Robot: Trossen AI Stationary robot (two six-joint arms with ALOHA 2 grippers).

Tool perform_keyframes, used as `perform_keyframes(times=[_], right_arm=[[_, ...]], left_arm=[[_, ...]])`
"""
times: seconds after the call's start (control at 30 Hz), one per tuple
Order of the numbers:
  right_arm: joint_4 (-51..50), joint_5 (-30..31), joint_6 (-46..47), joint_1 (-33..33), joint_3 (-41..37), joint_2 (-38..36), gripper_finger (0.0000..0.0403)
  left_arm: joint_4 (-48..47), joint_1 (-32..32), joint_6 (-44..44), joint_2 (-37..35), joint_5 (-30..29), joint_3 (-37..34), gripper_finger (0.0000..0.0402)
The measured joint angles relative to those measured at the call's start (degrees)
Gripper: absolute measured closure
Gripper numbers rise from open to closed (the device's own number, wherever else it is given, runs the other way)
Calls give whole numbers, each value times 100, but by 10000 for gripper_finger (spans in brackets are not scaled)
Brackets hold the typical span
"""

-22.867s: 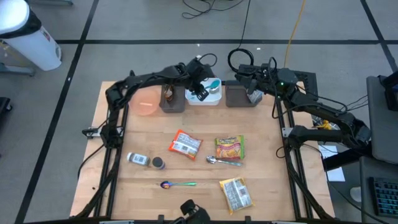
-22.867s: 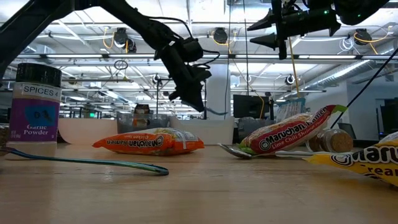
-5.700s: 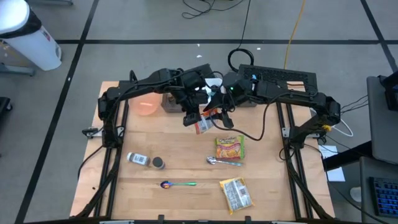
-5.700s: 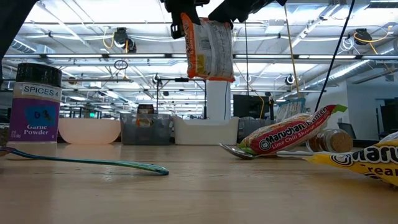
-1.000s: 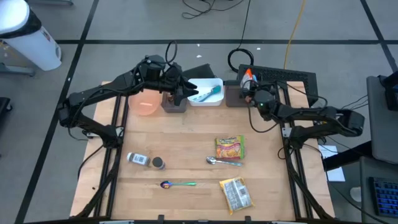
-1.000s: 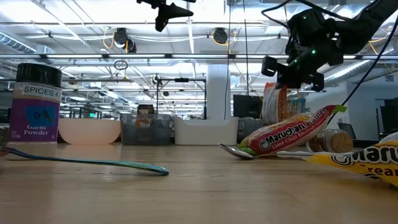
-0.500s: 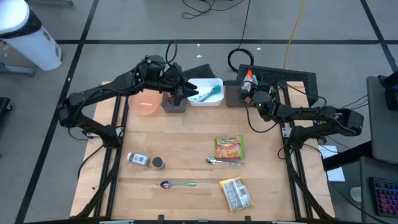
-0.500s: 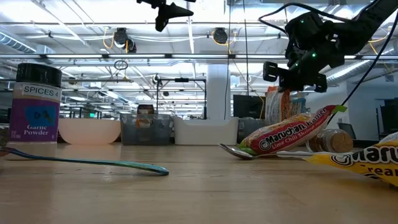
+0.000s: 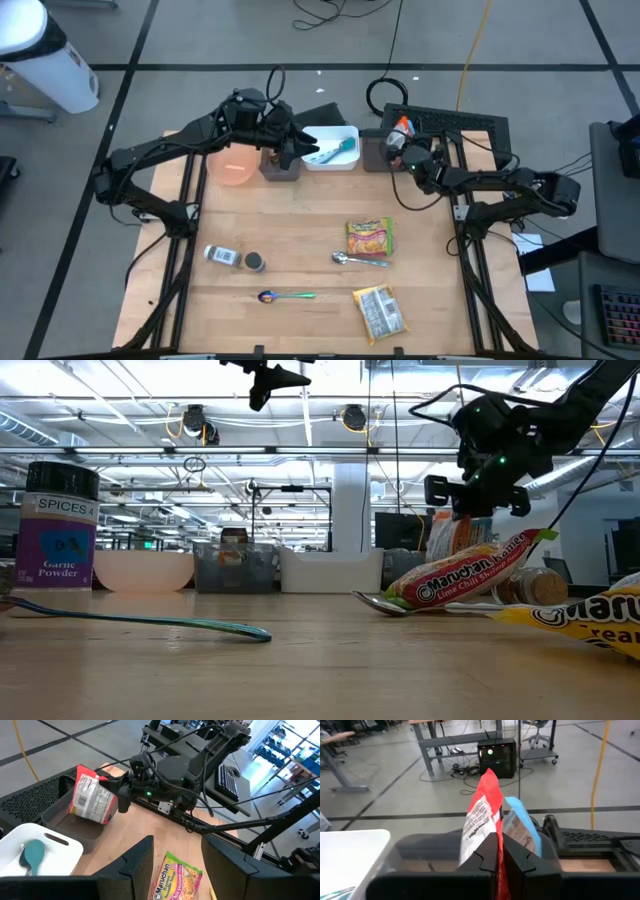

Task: Pick & Place Food Item
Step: Put the orange noodle pack into the right black bin

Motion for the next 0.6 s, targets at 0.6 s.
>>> perform_keyframes(times=[0.6], right_arm=[[-89, -305, -248, -14, 0, 0, 403]], left_arm=[[4, 0, 44, 0, -9, 0, 227]])
